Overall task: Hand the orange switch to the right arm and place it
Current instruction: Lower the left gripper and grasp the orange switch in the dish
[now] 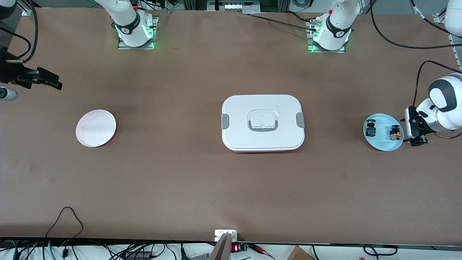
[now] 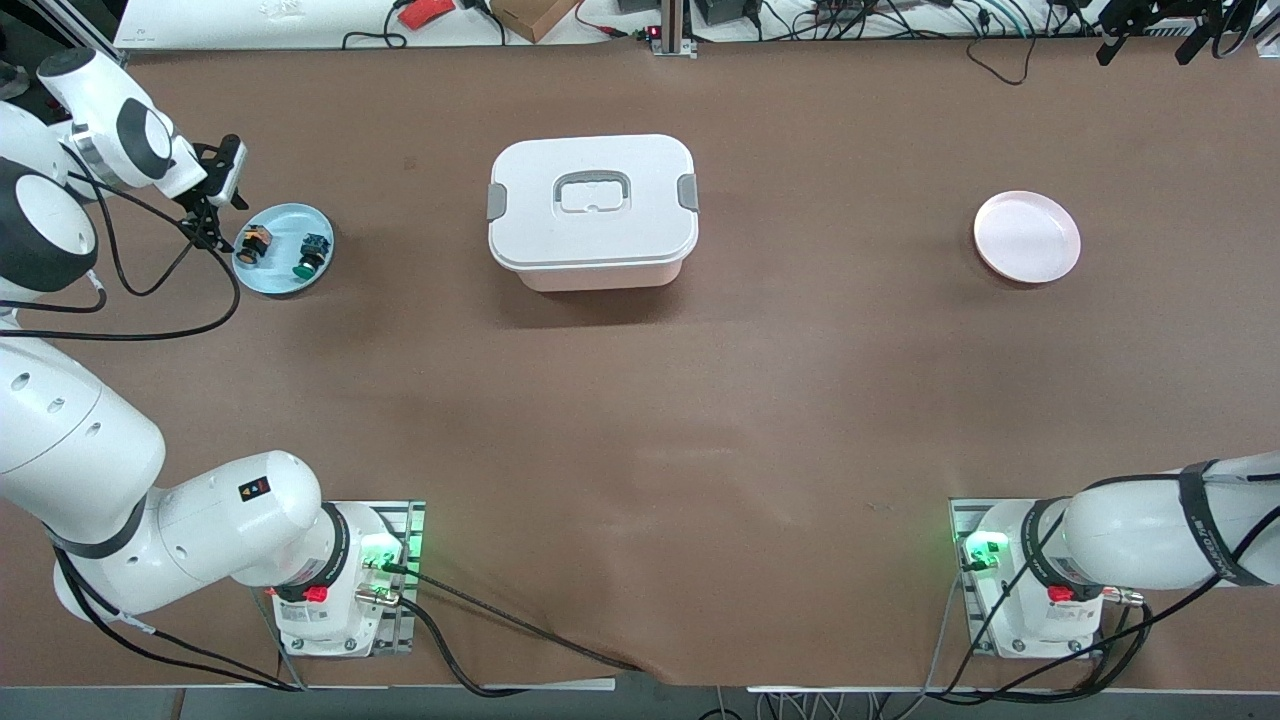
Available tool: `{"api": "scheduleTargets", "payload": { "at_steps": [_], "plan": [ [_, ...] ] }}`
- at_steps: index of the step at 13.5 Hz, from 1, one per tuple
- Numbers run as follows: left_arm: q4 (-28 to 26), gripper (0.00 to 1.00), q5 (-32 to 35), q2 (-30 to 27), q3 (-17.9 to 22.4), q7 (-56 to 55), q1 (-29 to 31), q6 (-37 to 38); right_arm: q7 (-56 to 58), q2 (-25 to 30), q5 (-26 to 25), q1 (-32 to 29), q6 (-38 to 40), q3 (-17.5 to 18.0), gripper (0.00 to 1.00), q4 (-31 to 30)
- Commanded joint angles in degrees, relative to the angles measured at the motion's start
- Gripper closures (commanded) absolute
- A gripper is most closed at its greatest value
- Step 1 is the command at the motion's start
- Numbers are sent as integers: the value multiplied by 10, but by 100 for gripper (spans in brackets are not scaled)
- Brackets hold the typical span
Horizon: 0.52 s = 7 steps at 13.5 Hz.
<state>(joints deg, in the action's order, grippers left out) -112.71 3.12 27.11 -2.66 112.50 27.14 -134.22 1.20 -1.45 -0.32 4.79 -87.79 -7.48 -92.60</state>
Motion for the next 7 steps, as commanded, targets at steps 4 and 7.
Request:
{"api": "scheduleTargets", "payload": {
  "at_steps": [4, 7],
  "plan": [
    [-7, 0, -17, 7, -24, 19, 12, -24, -2, 6, 1, 0, 8, 1, 0, 2],
    [-7, 0, -18, 14, -25, 19, 20, -26, -2, 6, 1, 0, 8, 0, 0, 2]
  ]
}}
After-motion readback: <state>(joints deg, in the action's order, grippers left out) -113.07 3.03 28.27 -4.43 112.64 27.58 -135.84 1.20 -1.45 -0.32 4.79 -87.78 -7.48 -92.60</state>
